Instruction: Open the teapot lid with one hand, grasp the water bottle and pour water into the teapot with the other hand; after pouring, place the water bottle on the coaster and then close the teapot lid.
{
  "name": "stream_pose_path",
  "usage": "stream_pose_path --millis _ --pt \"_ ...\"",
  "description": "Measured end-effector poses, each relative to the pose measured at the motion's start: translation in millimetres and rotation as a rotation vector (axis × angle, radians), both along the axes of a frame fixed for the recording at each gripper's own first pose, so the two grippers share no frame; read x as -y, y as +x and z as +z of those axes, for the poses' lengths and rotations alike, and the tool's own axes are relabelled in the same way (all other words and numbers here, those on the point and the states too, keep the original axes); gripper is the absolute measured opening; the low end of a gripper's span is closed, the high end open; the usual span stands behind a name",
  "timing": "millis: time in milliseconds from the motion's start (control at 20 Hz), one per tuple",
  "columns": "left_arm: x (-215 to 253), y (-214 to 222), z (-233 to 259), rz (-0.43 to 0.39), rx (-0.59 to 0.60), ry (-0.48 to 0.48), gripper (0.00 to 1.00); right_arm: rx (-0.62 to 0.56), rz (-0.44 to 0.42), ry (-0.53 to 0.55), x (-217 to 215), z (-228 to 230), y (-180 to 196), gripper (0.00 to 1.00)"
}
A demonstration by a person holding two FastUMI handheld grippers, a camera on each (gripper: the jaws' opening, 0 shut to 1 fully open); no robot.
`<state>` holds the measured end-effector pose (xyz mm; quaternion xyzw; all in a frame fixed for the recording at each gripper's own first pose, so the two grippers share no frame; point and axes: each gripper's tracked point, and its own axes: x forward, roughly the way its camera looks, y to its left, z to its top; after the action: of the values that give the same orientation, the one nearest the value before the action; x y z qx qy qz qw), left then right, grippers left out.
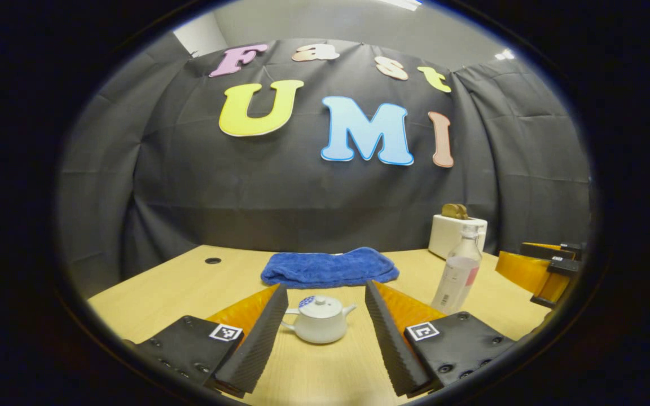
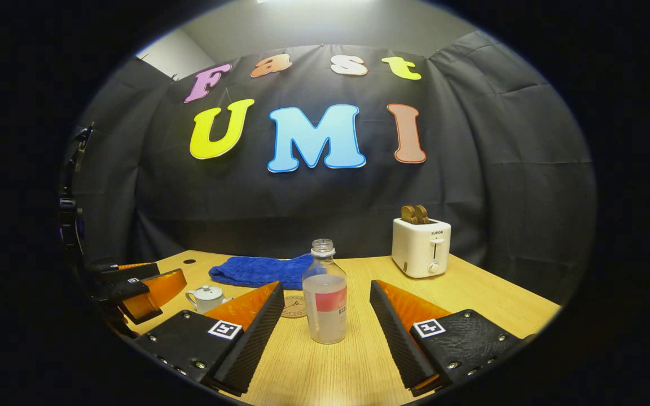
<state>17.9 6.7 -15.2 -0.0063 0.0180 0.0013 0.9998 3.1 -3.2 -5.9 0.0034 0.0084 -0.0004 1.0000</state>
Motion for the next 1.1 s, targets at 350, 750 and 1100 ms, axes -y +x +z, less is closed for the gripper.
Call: stream_pose_path --millis 350,750,1100 --pt "-4.2 29.9 -10.4 -0.015 -0.02 0.022 0.89 -0.017 -0.011 0.006 4.7 -7.2 3.2 0.95" --pt "-6.7 69.4 -18.5 -0.039 -0.034 0.026 0.89 -0.043 -0.039 0.026 16.8 -18.4 11.0 0.95" --pt "-12.6 96.6 -30.6 -0.04 -0.057 0.063 0.89 -0.072 -0.064 0.051 28.0 -29.9 19.3 0.95"
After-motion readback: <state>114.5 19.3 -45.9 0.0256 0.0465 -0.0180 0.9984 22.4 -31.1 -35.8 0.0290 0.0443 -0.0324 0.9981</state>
